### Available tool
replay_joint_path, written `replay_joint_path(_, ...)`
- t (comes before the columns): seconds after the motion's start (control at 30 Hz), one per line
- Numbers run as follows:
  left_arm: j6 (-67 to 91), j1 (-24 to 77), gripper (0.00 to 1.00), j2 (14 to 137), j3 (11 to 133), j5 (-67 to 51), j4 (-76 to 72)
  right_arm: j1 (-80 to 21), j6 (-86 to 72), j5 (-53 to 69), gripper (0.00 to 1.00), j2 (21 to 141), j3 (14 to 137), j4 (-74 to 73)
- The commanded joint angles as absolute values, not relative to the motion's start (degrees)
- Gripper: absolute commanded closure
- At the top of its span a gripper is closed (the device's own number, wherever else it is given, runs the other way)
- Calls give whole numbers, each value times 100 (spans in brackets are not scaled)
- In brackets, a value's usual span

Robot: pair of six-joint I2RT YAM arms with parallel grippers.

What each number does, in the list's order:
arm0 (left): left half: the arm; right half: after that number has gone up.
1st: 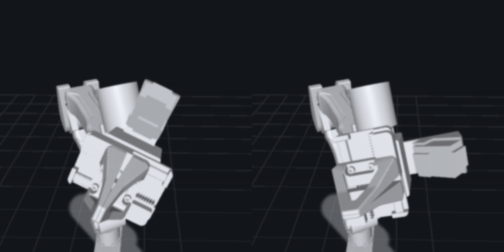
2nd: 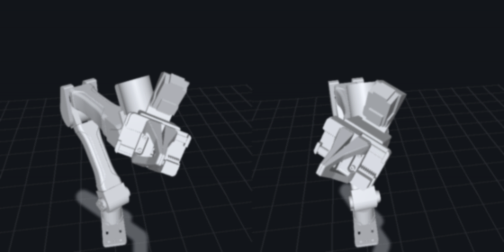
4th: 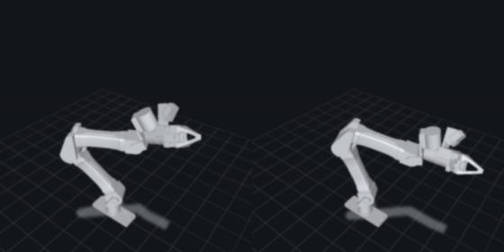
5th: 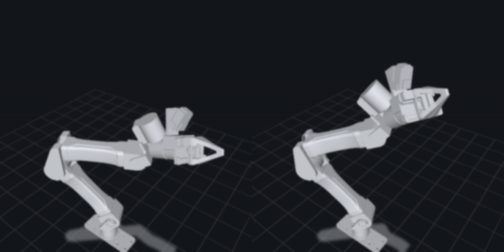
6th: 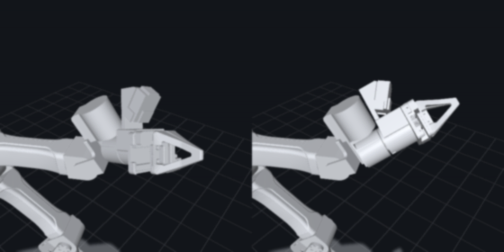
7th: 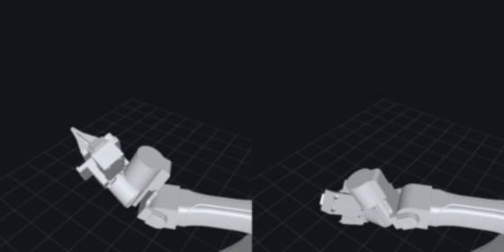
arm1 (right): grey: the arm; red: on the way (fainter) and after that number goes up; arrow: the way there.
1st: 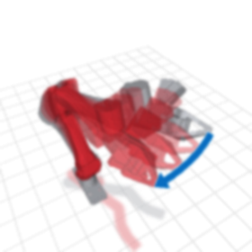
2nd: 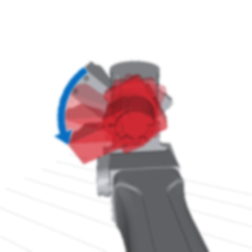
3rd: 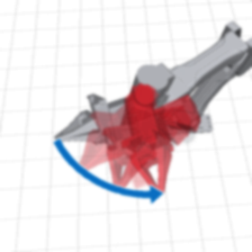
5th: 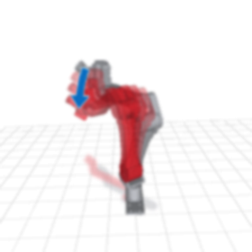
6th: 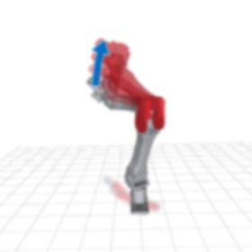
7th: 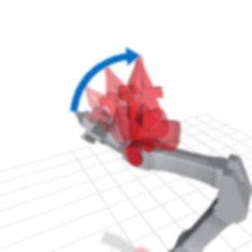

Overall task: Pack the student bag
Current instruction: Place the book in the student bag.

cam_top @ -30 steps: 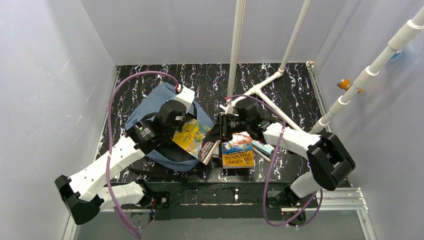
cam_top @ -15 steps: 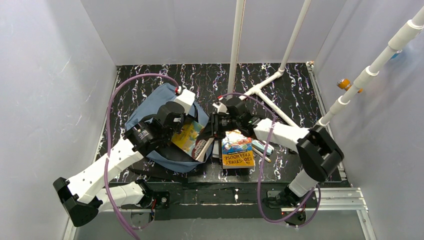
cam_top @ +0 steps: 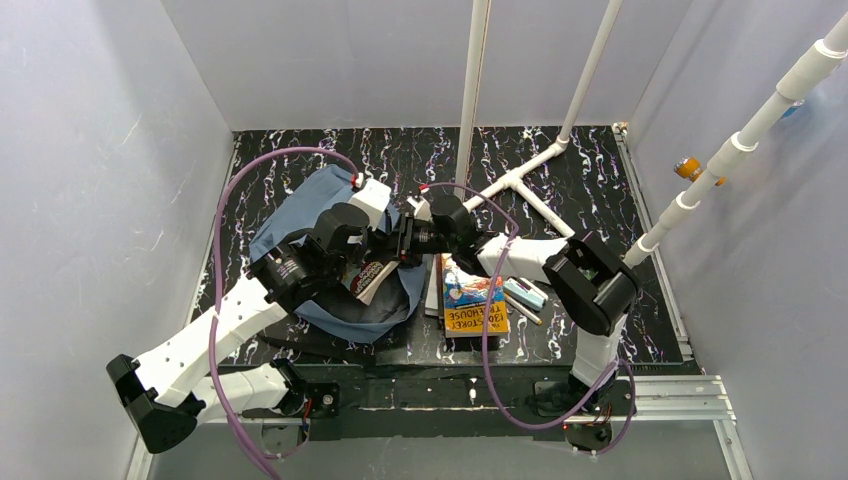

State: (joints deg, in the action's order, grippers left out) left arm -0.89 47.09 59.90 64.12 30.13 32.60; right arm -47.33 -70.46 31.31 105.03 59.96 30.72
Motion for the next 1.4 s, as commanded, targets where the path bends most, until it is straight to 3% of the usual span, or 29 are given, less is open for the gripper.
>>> replay_joint_path(0.0, -44, 4716, 100, 5793, 6662, 2937, 3170, -4666, -6149, 2339, 99, 10714, 6332, 2965)
replay_joint_path(0.17, 163, 4721, 100, 5693, 6574, 2975, 3190, -4589, -6241, 2093, 99, 10965, 6045, 3035)
replay_joint_path(0.37, 238, 4717, 100, 5711, 6536, 2905, 3190, -4689, -6180, 2196, 95, 11315, 6712, 2857)
replay_joint_path(0.43, 286, 4715, 100, 5738, 6540, 2852, 3181, -4786, -6310, 2139, 89, 11446, 7061, 2871)
replay_joint_path(0.63, 382, 4719, 100, 5936, 6580, 2836, 3164, -4811, -6277, 1948, 56, 11966, 7949, 2706)
replay_joint_path(0.77, 388, 4719, 100, 5944, 6548, 2837, 3137, -4812, -5895, 2083, 35, 11549, 7271, 2601)
replay_joint_path(0.87, 346, 4718, 100, 5936, 6461, 2861, 3059, -4753, -5461, 2141, 26, 11157, 6775, 2341)
replay_joint_path(0.97, 306, 4719, 100, 5967, 6470, 2833, 3051, -4729, -5155, 2285, 24, 10984, 6555, 2184)
replay_joint_path(1.1, 256, 4719, 100, 5980, 6506, 2817, 3066, -4735, -5172, 2286, 31, 10986, 6405, 2302)
replay_joint_path(1.23, 284, 4715, 100, 5942, 6520, 2775, 3076, -4766, -5479, 2554, 68, 11370, 6674, 3013)
replay_joint_path(1.33, 355, 4719, 100, 5955, 6539, 2706, 3100, -4799, -5868, 2631, 90, 11938, 7328, 3789)
replay_joint_path(1.37, 377, 4713, 100, 5965, 6552, 2705, 3109, -4806, -6153, 2650, 93, 12181, 7589, 4176)
